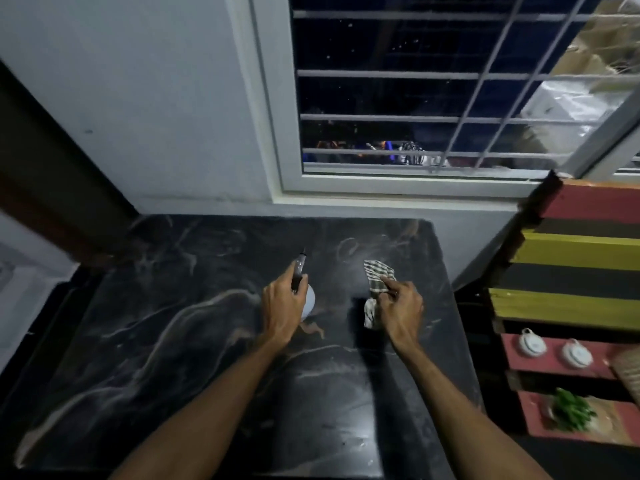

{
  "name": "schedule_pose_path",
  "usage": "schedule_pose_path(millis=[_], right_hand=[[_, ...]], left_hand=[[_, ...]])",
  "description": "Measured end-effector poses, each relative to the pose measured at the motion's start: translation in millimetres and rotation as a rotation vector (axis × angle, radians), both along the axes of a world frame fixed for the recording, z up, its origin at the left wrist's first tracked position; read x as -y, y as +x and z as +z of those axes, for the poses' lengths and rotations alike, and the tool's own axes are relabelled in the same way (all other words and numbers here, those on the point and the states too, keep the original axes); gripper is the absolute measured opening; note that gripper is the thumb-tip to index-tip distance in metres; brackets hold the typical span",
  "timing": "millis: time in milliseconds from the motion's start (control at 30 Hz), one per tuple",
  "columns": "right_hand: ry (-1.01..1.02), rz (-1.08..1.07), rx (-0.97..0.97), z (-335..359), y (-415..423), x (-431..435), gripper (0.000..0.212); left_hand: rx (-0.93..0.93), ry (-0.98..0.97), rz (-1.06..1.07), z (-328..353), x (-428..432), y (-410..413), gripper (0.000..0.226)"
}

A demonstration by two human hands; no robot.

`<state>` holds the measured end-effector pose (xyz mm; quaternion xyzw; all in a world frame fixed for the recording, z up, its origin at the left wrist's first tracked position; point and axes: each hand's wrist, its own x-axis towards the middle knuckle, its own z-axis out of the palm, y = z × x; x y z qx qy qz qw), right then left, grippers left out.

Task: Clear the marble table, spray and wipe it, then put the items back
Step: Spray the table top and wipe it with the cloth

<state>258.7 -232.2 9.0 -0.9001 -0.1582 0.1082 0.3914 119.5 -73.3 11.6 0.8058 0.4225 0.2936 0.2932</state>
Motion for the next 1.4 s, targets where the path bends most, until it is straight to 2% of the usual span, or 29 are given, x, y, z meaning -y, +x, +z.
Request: schedule_pose_path(millis=[267, 400, 467, 500, 567, 633, 667, 933, 1100, 1300, 1400], right_hand=[[-0.026, 0.016, 0.070, -6, -13, -21, 0.043], [-0.041, 0.017, 0.090, -15, -9, -27, 0.043], [-0.051, 0.001, 0.087, -20, -5, -28, 0.043], [-0.057, -0.007, 0.085, -22, -3, -27, 0.043], [-0.066, -0.018, 0.082, -24, 2, -25, 0.043], [-0.071, -0.031, 0.085, -25, 8, -23, 0.042], [-0.074, -0.033, 0.089, -24, 11, -22, 0.042], [-0.050, -0.064, 0.084, -19, 44, -8, 0.040], [-0.022, -0.065, 0.070, -21, 76, 5, 0.041], [-0.033, -0.083, 0.055, -35, 137, 28, 0.040], [-0.049, -0.085, 0.041, -44, 166, 32, 0.040]], left_hand=[[0.090, -0.076, 0.004, -26, -17, -17, 0.025], [0.260, -0.235, -0.123, -42, -17, -16, 0.059], [0.349, -0.286, -0.168, -44, -21, -9, 0.066], [0.376, -0.317, -0.187, -45, -25, -4, 0.061], [0.403, -0.411, -0.193, -44, -26, 5, 0.034], [0.394, -0.468, -0.174, -42, -23, 12, 0.006], [0.384, -0.464, -0.149, -42, -21, 15, 0.006], [0.333, -0.319, -0.149, -38, 0, 46, 0.047], [0.267, -0.366, -0.183, -37, 20, 74, 0.037], [0.148, -0.280, -0.166, -45, 46, 116, 0.052], [0.087, -0.373, -0.171, -45, 57, 132, 0.044]])
